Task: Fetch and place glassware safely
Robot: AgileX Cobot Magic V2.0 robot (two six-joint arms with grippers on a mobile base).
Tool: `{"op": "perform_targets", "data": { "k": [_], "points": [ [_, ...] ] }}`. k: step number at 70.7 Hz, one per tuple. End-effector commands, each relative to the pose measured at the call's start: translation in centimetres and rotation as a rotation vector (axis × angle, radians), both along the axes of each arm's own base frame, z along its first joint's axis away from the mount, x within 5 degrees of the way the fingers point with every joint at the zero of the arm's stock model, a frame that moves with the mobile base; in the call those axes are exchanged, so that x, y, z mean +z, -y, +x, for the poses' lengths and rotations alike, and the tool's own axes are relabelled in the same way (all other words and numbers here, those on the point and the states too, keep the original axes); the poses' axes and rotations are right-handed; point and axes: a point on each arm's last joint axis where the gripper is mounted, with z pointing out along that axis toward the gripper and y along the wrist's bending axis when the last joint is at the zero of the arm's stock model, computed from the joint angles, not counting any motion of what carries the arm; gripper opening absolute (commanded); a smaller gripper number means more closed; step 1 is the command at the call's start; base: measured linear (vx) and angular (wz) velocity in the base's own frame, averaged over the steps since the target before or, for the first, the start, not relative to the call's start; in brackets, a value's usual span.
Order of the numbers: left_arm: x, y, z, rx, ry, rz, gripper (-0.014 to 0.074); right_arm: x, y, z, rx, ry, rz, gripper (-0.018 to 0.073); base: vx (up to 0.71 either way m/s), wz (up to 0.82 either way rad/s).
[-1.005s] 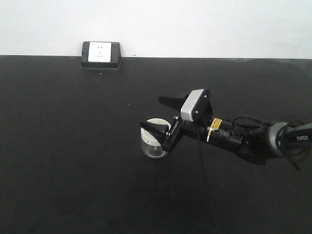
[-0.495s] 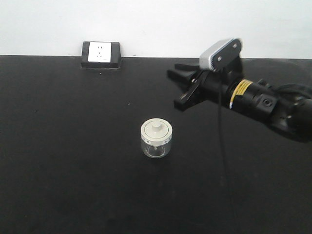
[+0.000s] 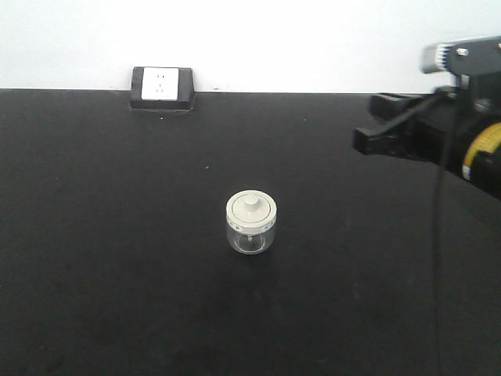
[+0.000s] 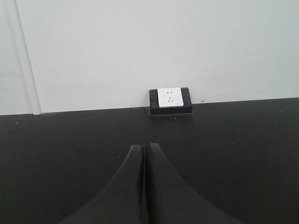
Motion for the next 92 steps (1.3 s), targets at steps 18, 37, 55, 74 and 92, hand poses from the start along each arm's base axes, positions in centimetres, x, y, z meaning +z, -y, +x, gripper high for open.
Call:
{"op": "perform_targets", "data": {
  "k": [18,37,55,74,92],
  "points": [
    [1.5,0.1,-0.1,-0.013,0.085,-0.017,-0.0007,2.6,4.3,-8.2,-0.146,0.178,0.025,-0.0003,0.00,0.00],
    [1.5,0.1,-0.1,-0.013,0.085,-0.017,-0.0007,0.6,5.6,-14.3,-0.196,0.256,0.029,-0.0003,0.00,0.00],
    [1.5,0.1,-0.1,-0.013,0.085,-0.017,-0.0007,-2.9,6.3,-17.6,-0.222,0.291,0.004,-0.0003,0.00,0.00],
    [1.5,0.1,-0.1,-0.013,0.085,-0.017,-0.0007,-5.9,6.6,-18.7,-0.237,0.274,-0.021,-0.0003,0.00,0.00],
    [1.5,0.1,-0.1,-0.013,0.085,-0.017,-0.0007,-6.6,6.7,-18.7,-0.243,0.255,-0.026,-0.0003,0.00,0.00]
  ]
}}
